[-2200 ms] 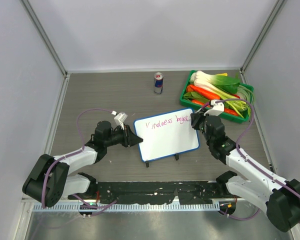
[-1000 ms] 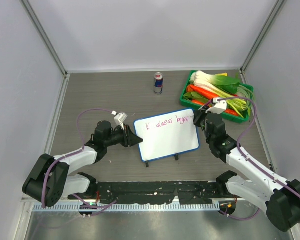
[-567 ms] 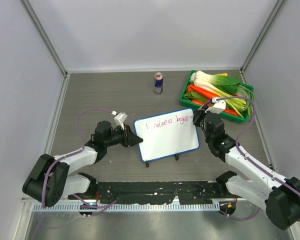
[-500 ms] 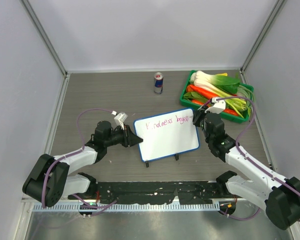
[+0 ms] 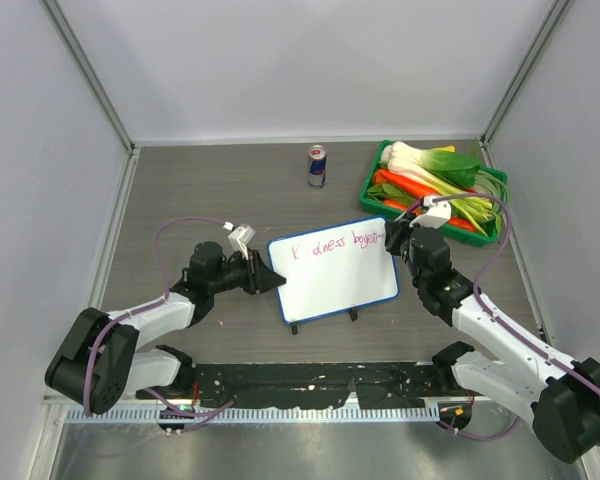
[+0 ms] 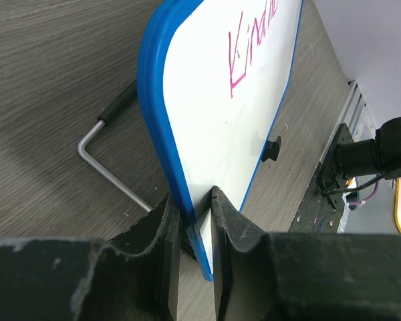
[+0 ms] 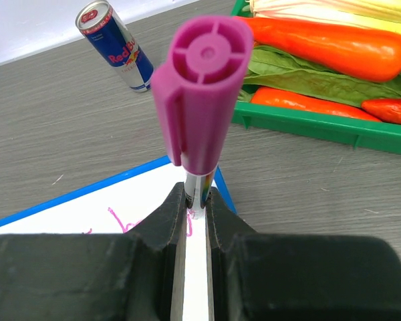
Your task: Write a sentence on the whiteboard
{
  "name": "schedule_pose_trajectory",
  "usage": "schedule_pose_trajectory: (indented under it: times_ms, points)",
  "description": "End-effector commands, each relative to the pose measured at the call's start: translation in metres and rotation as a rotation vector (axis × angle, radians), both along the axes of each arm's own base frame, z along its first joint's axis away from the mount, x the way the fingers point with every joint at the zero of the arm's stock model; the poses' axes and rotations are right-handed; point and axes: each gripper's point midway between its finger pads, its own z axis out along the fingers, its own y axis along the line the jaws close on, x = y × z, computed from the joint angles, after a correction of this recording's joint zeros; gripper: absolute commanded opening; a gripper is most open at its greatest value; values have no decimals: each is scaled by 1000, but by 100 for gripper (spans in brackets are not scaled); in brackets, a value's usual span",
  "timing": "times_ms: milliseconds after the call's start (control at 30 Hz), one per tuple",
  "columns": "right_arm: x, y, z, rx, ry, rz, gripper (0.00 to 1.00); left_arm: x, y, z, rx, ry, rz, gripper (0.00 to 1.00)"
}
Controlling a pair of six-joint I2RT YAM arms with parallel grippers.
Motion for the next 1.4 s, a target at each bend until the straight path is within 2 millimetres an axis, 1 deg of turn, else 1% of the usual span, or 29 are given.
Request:
schedule_pose_trajectory:
  times_ms: [0, 267, 533, 867, 1000, 1067, 1133, 1267, 1300, 1333, 1367]
  points:
    - [-4, -8, 3, -6, -15, -29, 1, 1, 0, -7, 47, -27, -14, 0]
    - [-5, -12, 0, -17, -2, -42, 1, 1, 0, -7, 48, -27, -14, 0]
    - [-6, -6, -2, -18, 12, -8, 1, 1, 0, -7, 47, -25, -14, 0]
    - [-4, 6, 4, 28, -2, 35, 1, 1, 0, -7, 47, -25, -14, 0]
    - [-4, 4, 10, 38, -17, 27, 1, 1, 0, -7, 47, -25, -14, 0]
    - [-6, 4, 20, 53, -44, 32, 1, 1, 0, -8, 49, -27, -15, 0]
    - [-12, 1, 34, 75, -83, 32, 1, 2, 0, -7, 49, -28, -15, 0]
    - [-30, -10, 74, 139, -196, 27, 1, 1, 0, -7, 47, -28, -16, 0]
    - [-33, -11, 79, 147, -209, 25, 1, 1, 0, -7, 48, -27, -14, 0]
    - [-36, -13, 89, 161, -234, 24, 1, 2, 0, -7, 48, -28, -13, 0]
    - [-38, -15, 90, 161, -235, 19, 1, 2, 1, -7, 49, -30, -12, 0]
